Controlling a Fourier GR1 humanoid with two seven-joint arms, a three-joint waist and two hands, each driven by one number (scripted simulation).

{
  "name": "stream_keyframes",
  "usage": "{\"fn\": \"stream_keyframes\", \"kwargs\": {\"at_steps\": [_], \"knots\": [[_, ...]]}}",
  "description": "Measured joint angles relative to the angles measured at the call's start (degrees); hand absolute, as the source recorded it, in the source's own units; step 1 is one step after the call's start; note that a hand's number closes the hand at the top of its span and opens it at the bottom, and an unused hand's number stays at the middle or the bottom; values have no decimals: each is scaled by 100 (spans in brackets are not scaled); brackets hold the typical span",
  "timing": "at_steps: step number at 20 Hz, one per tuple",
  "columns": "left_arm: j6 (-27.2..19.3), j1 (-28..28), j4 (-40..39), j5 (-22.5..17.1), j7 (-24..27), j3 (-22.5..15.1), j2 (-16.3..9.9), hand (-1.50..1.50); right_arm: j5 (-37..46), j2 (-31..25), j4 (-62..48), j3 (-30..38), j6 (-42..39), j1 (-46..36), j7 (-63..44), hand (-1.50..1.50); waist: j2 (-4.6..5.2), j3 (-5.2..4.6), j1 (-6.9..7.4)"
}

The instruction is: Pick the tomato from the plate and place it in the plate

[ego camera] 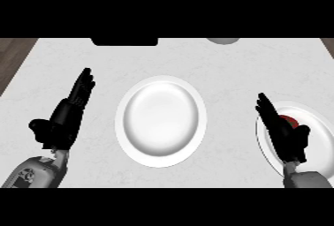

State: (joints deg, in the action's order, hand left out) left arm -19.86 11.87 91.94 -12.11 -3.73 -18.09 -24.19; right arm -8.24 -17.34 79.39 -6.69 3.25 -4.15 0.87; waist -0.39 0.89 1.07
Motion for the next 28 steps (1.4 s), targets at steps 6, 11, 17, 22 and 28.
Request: {"fn": "stream_keyframes", "kwargs": {"at_steps": [6, 11, 17, 22, 28], "knots": [[201, 270, 87, 8, 40, 198, -231, 0, -253, 101, 672, -982, -1579, -660, 484, 150, 10, -61, 129], [427, 342, 52, -154, 13, 377, -360, 0, 1589, -895, 955, -1490, -1436, -940, 1137, -150, -45, -111, -3], [818, 250, 84, -424, 64, 795, -592, 0, 1121, -651, 501, -1241, -1442, -106, 2714, -150, 27, -86, -84], [1012, 364, -135, -411, 114, 975, -521, 0, 610, -844, 480, -623, -1835, -13, 3421, -150, 37, -86, -124], [1130, 329, -54, -384, 14, 1100, -546, 0, 599, -1734, 1168, 62, -2057, -236, 2774, -150, 20, -96, -146]]}}
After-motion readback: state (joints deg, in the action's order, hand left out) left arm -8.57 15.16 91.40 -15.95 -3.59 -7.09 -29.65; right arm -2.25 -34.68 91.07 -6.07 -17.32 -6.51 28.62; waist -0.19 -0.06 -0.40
